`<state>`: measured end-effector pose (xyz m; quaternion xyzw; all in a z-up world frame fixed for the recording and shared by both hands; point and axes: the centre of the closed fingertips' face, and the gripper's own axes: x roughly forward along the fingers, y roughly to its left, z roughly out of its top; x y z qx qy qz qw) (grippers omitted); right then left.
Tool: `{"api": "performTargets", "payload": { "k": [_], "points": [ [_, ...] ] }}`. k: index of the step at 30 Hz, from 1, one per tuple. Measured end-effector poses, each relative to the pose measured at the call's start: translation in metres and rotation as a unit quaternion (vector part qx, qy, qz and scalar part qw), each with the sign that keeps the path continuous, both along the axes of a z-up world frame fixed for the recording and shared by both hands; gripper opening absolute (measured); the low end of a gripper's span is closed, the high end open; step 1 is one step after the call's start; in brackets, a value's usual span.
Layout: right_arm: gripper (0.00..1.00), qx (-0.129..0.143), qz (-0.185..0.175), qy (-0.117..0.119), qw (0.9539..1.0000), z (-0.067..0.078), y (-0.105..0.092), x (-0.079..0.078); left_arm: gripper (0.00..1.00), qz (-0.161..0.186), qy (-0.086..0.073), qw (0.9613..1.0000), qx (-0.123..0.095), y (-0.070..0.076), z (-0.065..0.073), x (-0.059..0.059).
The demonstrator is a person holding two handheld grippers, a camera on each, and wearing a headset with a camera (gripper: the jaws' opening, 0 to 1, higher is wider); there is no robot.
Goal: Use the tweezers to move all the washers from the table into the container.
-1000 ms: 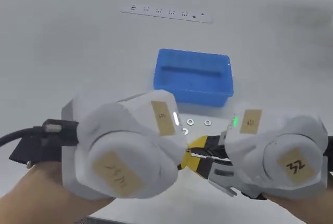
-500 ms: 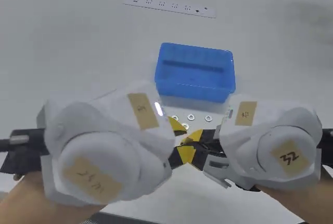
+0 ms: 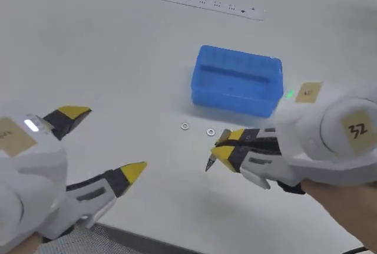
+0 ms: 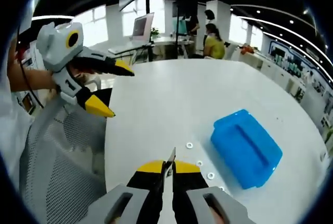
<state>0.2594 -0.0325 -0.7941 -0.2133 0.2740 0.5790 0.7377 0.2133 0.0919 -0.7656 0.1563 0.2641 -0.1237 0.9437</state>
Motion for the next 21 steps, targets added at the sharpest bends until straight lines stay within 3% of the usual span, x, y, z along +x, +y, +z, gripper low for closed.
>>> {"api": "performTargets", "payload": {
  "k": [1,2,4,7,9,11,14,21],
  "points": [
    [0.01,0.008,-0.011,-0.008,0.9999,0.004,0.002,0.006,0.65,0.0,0.003,1.0,-0.003,0.003,-0.004,-0.001],
    [0.01,0.012,-0.016,-0.01,0.9997,0.006,0.004,0.01,0.67,0.021,0.001,0.9998,0.001,0.014,-0.008,-0.001],
    [0.01,0.022,-0.026,-0.015,0.9993,0.012,0.01,0.016,0.7,0.048,-0.01,0.9988,0.003,0.023,-0.008,0.0],
    [0.01,0.026,-0.03,-0.034,0.9986,0.016,0.017,0.024,0.71,0.075,-0.033,0.9956,-0.045,0.024,-0.003,0.004],
    [0.01,0.028,-0.032,-0.034,0.9985,0.015,0.022,0.028,0.73,0.082,-0.021,0.9943,-0.064,0.024,-0.006,0.005],
    [0.01,0.031,-0.034,-0.036,0.9983,0.015,0.026,0.032,0.76,0.083,-0.028,0.9949,-0.051,0.024,-0.004,0.007],
    [0.01,0.037,-0.04,-0.049,0.9973,0.017,0.031,0.041,0.8,0.086,-0.016,0.9941,-0.064,0.022,-0.01,0.007],
    [0.01,0.053,-0.059,-0.041,0.996,0.015,0.038,0.056,0.8,0.067,-0.012,0.9971,-0.034,0.015,-0.013,0.004]
  ]
}}
